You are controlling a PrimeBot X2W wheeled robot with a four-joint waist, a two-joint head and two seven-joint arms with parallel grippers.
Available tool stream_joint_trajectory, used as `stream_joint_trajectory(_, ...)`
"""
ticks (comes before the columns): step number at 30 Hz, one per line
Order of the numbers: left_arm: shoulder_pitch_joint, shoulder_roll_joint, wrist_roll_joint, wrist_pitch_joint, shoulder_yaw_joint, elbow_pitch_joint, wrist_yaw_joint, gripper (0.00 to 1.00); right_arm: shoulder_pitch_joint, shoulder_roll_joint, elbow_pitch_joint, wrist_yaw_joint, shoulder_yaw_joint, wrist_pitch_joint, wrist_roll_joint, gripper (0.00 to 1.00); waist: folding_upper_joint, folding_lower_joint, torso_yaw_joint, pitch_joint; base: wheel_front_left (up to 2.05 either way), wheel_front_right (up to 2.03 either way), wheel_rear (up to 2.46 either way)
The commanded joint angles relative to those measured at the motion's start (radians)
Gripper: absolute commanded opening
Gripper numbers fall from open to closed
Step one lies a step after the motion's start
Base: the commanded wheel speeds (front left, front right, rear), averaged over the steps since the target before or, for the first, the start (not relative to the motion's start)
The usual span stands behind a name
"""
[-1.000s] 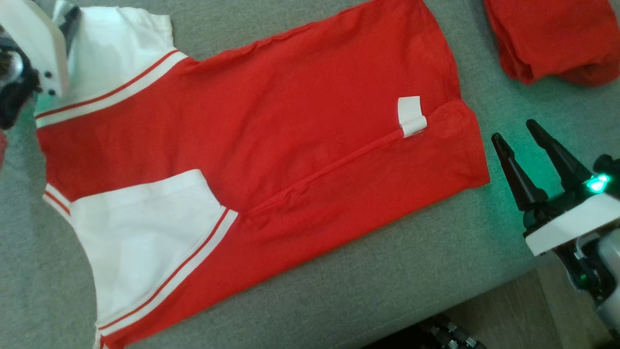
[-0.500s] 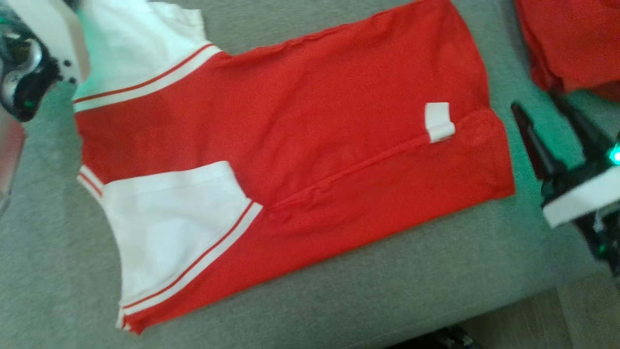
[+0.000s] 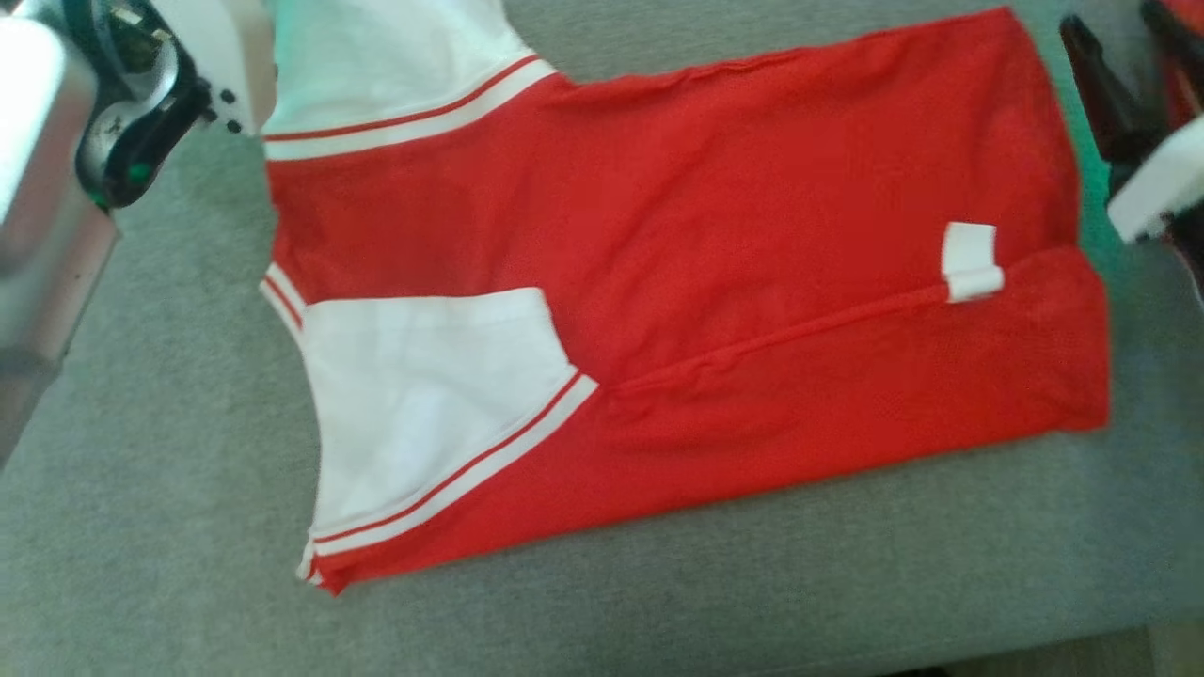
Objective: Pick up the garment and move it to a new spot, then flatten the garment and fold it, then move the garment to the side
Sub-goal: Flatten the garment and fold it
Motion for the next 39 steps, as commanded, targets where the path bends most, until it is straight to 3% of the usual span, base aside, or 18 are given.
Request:
stream_joint_trajectory(1,-0.058,0.040,-0.003,-0.011,0.032,-0.030,0.002,0.00,-0.001,-0.015,-0.007,-0.001,0.012,0.007,0.000,1.00,0.0000,0.0000,0.017,0.009,0.00,0.00,0.00)
stream_joint_trajectory(8,-0.083,0.033,-0.017,-0.046,-0.014,-0.029,0.002,0.00,-0.087,-0.024,0.071,-0.001,0.118,0.052,0.040,1.00,0.0000,0.0000,0.046,0.011,0.00,0.00,0.00)
stream_joint_trajectory(9,-0.084,0.034,-0.020,-0.051,-0.019,-0.025,0.002,0.00,-0.091,-0.026,0.078,-0.001,0.132,0.062,0.050,0.91,0.0000,0.0000,0.048,0.009,0.00,0.00,0.00)
stream_joint_trajectory(10,-0.086,0.034,-0.024,-0.055,-0.024,-0.022,0.002,0.00,-0.095,-0.029,0.082,-0.001,0.147,0.072,0.061,0.70,0.0000,0.0000,0.049,0.008,0.00,0.00,0.00)
stream_joint_trajectory(12,-0.090,0.035,-0.031,-0.063,-0.033,-0.015,0.002,0.00,-0.102,-0.036,0.092,-0.001,0.170,0.090,0.086,0.12,0.0000,0.0000,0.051,0.006,0.00,0.00,0.00)
stream_joint_trajectory(13,-0.092,0.036,-0.034,-0.067,-0.037,-0.011,0.002,0.00,-0.105,-0.040,0.096,-0.001,0.181,0.097,0.098,0.00,0.0000,0.0000,0.052,0.006,0.00,0.00,0.00)
stream_joint_trajectory(16,-0.096,0.037,-0.043,-0.076,-0.049,-0.001,0.002,0.00,-0.116,-0.050,0.106,-0.001,0.207,0.115,0.132,0.00,0.0000,0.0000,0.055,0.006,0.00,0.00,0.00)
stream_joint_trajectory(20,-0.110,0.045,-0.034,-0.114,-0.061,0.010,0.002,0.00,-0.147,-0.063,0.099,-0.001,0.227,0.050,0.134,0.00,0.0000,0.0000,0.057,0.006,0.00,0.00,0.00)
stream_joint_trajectory(30,-0.170,0.029,0.037,-0.336,-0.049,0.077,0.007,0.00,-0.222,-0.086,0.105,-0.001,0.255,-0.122,0.138,0.00,0.0000,0.0000,0.067,-0.027,0.00,0.00,0.00)
stream_joint_trajectory(39,-0.040,0.058,-0.007,-0.367,-0.102,0.004,0.003,0.00,-0.127,-0.111,0.119,-0.001,0.269,-0.198,0.167,0.00,0.0000,0.0000,0.099,-0.094,0.00,0.00,0.00)
